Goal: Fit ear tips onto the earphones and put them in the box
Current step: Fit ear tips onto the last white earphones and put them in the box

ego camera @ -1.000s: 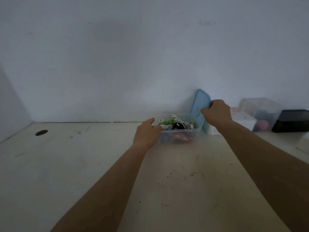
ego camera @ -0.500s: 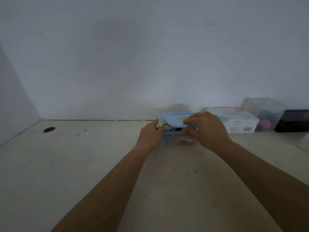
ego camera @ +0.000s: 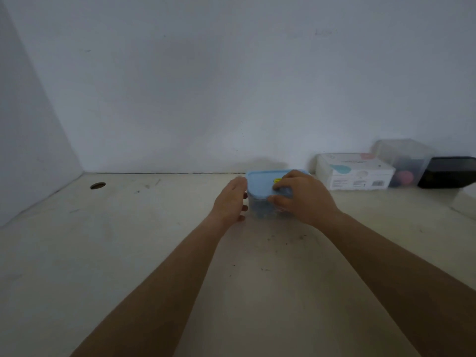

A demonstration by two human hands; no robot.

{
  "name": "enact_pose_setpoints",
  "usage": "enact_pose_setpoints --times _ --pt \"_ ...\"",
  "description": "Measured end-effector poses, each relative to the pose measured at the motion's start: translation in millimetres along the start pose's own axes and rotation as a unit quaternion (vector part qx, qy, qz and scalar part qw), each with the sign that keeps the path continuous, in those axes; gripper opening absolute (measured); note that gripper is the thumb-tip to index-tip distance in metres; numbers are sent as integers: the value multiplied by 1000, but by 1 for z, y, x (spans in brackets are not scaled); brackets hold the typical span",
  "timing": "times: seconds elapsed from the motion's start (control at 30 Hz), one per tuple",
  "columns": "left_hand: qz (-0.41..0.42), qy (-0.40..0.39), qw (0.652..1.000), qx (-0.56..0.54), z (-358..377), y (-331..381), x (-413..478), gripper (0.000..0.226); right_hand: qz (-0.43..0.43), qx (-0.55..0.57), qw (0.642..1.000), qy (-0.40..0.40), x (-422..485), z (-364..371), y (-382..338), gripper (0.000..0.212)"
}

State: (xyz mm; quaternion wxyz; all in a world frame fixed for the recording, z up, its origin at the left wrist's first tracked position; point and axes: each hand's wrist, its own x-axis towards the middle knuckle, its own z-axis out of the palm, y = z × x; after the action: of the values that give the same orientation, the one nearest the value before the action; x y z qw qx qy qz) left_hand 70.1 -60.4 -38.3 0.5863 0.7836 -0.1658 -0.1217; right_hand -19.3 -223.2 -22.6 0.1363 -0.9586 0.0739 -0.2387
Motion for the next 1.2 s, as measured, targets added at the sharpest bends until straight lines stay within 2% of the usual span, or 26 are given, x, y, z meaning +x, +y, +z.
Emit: enact_pose_setpoints --times 0.1,0.17,0.27,0.43,0.57,0.7,0.77,0.97,1.1,1.2 --pt "64 1 991 114 7 -3 0 51 2 18 999 -28 0 -4 2 35" --pt "82 9 983 163 8 -5 4 51 20 54 998 -18 -1 -12 12 32" --pt "103 12 967 233 6 -3 6 49 63 9 998 -21 -9 -22 29 38" --pt "112 3 928 356 11 3 10 54 89 -2 994 -63 -14 -23 37 40" --pt "119 15 871 476 20 7 11 72 82 -66 990 -97 -13 -26 35 59" --pt "218 43 833 507 24 12 26 47 15 -189 975 -117 -5 -20 42 42" --pt "249 48 822 509 31 12 38 41 16 -221 968 -121 4 -17 47 38" --pt "248 53 826 503 52 16 76 42 40 -219 972 -81 28 -6 69 37" --pt "262 84 812 515 70 16 98 45 19 -260 965 -25 47 0 84 25" --pt "266 103 802 524 82 17 105 45 16 -266 963 -35 61 2 91 24"
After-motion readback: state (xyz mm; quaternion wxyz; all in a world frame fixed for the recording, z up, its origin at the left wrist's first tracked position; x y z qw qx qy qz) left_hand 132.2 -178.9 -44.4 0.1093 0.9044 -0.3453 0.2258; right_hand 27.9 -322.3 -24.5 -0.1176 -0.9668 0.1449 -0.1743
